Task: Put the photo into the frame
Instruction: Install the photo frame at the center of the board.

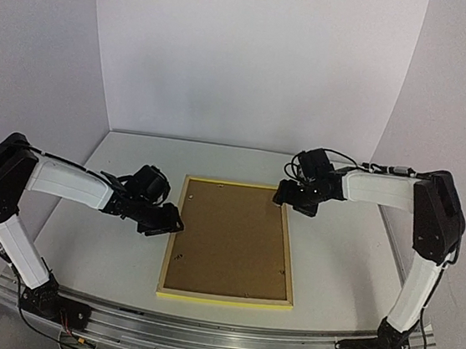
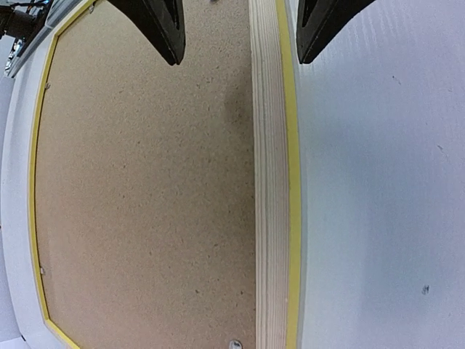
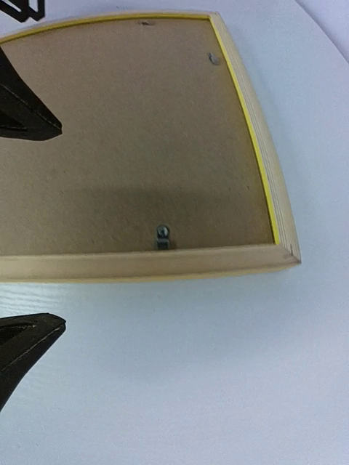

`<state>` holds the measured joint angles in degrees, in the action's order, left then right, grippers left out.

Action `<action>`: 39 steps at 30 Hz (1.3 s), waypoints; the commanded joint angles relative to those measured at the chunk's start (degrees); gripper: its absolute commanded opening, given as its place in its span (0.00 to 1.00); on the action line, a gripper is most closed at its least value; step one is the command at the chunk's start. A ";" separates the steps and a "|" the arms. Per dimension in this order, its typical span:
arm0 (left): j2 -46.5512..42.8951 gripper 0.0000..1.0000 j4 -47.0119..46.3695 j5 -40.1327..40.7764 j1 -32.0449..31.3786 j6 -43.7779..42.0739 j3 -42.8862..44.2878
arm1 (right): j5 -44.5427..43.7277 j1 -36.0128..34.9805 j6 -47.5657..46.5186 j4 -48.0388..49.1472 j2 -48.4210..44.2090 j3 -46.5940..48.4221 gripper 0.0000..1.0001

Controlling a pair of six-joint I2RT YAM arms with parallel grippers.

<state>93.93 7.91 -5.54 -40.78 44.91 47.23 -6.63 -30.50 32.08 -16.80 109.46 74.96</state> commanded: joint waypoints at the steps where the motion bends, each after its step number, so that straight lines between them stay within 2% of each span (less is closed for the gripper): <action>1: -1.18 0.51 2.35 2.84 1.61 -1.31 2.93 | 15.53 -7.29 -1.21 1.25 -4.38 -2.50 0.79; 4: 0.50 0.47 0.94 0.80 3.26 -2.31 2.93 | 22.69 -15.12 -1.60 4.79 -2.93 -1.92 0.79; 7: 1.92 0.39 -0.42 -2.19 5.48 -2.99 3.17 | 28.48 -20.51 0.23 8.07 0.94 0.56 0.78; 13: 3.70 0.32 -3.82 -5.60 6.94 -3.26 1.78 | 28.12 -27.29 1.42 10.25 8.58 5.96 0.76; 19: 4.28 0.31 -6.62 -8.07 7.02 -3.23 0.30 | 28.01 -29.47 2.34 10.56 12.61 8.68 0.76; 26: 6.14 0.20 -7.24 -8.50 7.01 -2.52 -0.08 | 28.07 -29.75 3.18 10.64 14.86 10.14 0.75; 39: 8.81 0.07 -9.46 -9.92 7.01 -0.85 -2.41 | 29.45 -30.07 4.22 10.82 19.06 14.29 0.75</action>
<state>100.18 -1.56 -14.98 -33.50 43.23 46.94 21.81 -60.04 35.44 -6.45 125.93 86.44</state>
